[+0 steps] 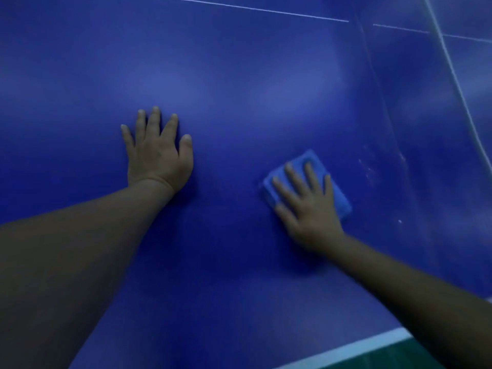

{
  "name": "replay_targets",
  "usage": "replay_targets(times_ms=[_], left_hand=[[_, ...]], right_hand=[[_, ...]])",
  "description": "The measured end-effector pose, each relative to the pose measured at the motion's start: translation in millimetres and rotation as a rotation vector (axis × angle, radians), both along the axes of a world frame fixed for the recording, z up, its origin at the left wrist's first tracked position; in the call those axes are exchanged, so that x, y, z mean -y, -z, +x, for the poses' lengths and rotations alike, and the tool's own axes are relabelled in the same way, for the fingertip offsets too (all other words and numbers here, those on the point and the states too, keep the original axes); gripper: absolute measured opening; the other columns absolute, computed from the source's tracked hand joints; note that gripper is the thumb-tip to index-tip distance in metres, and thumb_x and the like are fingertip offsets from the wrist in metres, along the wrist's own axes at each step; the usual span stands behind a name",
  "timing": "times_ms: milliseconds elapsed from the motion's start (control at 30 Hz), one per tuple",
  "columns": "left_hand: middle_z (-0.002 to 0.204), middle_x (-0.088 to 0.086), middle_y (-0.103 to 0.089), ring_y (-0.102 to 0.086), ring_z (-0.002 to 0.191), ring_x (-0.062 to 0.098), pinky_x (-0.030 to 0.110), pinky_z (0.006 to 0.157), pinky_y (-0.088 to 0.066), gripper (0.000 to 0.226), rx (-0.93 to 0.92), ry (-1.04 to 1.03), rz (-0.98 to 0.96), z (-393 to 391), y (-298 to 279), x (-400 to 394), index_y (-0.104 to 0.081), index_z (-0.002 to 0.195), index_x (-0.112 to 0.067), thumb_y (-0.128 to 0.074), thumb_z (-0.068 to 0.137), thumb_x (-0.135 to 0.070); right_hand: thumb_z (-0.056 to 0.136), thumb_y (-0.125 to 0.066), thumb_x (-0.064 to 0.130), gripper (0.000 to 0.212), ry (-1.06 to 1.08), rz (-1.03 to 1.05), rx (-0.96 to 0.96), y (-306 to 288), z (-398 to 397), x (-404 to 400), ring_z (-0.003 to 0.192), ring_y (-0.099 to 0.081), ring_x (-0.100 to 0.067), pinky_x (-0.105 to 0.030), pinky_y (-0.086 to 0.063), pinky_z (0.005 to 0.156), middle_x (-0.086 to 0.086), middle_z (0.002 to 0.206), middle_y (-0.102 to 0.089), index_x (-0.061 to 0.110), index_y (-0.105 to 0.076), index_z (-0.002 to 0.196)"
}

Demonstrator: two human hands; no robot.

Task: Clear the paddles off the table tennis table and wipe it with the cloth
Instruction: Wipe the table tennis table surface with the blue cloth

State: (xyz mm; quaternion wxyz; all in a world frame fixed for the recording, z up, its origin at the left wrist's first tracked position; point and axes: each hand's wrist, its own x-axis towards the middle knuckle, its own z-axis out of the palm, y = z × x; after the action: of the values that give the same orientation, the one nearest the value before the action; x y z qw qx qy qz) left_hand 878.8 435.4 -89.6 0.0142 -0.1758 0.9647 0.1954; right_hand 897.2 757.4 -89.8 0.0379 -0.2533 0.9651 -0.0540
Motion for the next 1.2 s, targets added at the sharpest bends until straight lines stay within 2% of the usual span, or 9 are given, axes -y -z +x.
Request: replay_targets(times_ms=[67, 167, 367, 567, 700, 833, 900, 1067, 1200], left_hand=[[0.166, 0.010, -0.018, -0.003, 0.154, 0.027, 0.051, 0.123, 0.007, 0.065, -0.037, 0.032, 0.091, 6.6, -3.5, 4.1, -0.033, 0.155, -0.016, -0.027, 0.098, -0.048], [0.164, 0.014, -0.023, -0.009, 0.154, 0.029, 0.046, 0.124, 0.004, 0.068, -0.101, 0.130, 0.187, 43.1, -8.9, 6.8, -0.037, 0.153, -0.010, -0.031, 0.094, -0.042], [0.158, 0.017, -0.034, -0.022, 0.150, 0.034, 0.054, 0.123, -0.011, 0.065, -0.077, 0.440, 0.040, 164.9, -10.0, -2.4, -0.045, 0.148, -0.005, -0.031, 0.095, -0.041], [0.162, 0.013, -0.028, -0.014, 0.153, 0.028, 0.052, 0.124, -0.007, 0.066, 0.000, 0.525, -0.045, 187.7, -8.2, -2.0, -0.040, 0.151, -0.009, -0.027, 0.096, -0.043], [0.164, 0.010, -0.024, -0.010, 0.154, 0.025, 0.051, 0.125, -0.007, 0.064, -0.002, 0.510, -0.033, 188.9, -7.2, -3.6, -0.039, 0.152, -0.011, -0.025, 0.098, -0.043], [0.164, 0.009, -0.023, -0.009, 0.154, 0.024, 0.051, 0.125, -0.006, 0.063, 0.029, 0.511, -0.052, 187.3, -6.1, -1.9, -0.038, 0.152, -0.012, -0.025, 0.098, -0.041], [0.165, 0.009, -0.022, -0.007, 0.155, 0.024, 0.051, 0.125, -0.005, 0.063, 0.045, 0.509, -0.062, 187.5, -6.0, -3.3, -0.037, 0.153, -0.013, -0.024, 0.098, -0.041], [0.165, 0.010, -0.020, -0.006, 0.155, 0.024, 0.049, 0.125, -0.002, 0.064, 0.052, 0.507, -0.079, 186.3, -3.6, -2.8, -0.036, 0.153, -0.013, -0.023, 0.097, -0.041], [0.164, 0.011, -0.021, -0.005, 0.155, 0.024, 0.047, 0.125, 0.001, 0.065, 0.042, 0.497, -0.062, 185.5, -4.2, -5.7, -0.038, 0.152, -0.011, -0.022, 0.097, -0.042]], right_hand=[[0.103, -0.033, 0.055, 0.054, -0.211, 0.035, 0.022, -0.2, 73.1, -27.5, 0.153, -0.015, -0.037, -0.066, -0.010, 0.117, 0.002, 0.166, -0.023, 0.041, -0.030, 0.155], [0.101, -0.035, 0.056, 0.054, -0.304, 0.090, 0.057, -7.1, 64.3, -47.5, 0.151, -0.021, -0.039, -0.071, -0.016, 0.113, -0.001, 0.164, -0.027, 0.043, -0.031, 0.153], [0.100, -0.025, 0.058, 0.059, 0.704, -0.052, 0.130, -9.5, -30.2, 39.9, 0.155, 0.007, -0.028, -0.065, 0.006, 0.118, 0.009, 0.169, -0.002, 0.045, -0.014, 0.157], [0.098, -0.024, 0.060, 0.059, 0.392, 0.012, 0.092, -5.5, 108.2, 43.6, 0.155, -0.003, -0.030, -0.064, 0.002, 0.118, 0.008, 0.167, -0.014, 0.045, -0.024, 0.156], [0.095, -0.014, 0.063, 0.063, 0.890, 0.055, 0.198, -12.8, 154.8, -38.1, 0.155, 0.006, -0.025, -0.062, 0.004, 0.120, 0.011, 0.169, -0.002, 0.048, -0.011, 0.156], [0.103, -0.021, 0.055, 0.057, 1.172, -0.006, 0.149, -9.9, 133.8, -1.6, 0.155, 0.006, -0.029, -0.066, 0.003, 0.118, 0.007, 0.169, 0.000, 0.045, -0.010, 0.158], [0.102, -0.028, 0.053, 0.057, 1.082, -0.035, 0.103, -7.5, 129.0, 49.0, 0.155, 0.001, -0.032, -0.068, 0.001, 0.118, 0.005, 0.169, -0.007, 0.043, -0.019, 0.157], [0.100, -0.036, 0.054, 0.054, 0.255, -0.038, 0.038, 2.0, 188.8, 96.4, 0.154, -0.014, -0.033, -0.069, -0.008, 0.117, 0.003, 0.164, -0.027, 0.039, -0.035, 0.153], [0.101, -0.034, 0.054, 0.057, 0.784, 0.058, 0.096, -2.0, 178.5, -14.4, 0.155, -0.008, -0.030, -0.065, -0.003, 0.120, 0.005, 0.167, -0.017, 0.040, -0.028, 0.155]])
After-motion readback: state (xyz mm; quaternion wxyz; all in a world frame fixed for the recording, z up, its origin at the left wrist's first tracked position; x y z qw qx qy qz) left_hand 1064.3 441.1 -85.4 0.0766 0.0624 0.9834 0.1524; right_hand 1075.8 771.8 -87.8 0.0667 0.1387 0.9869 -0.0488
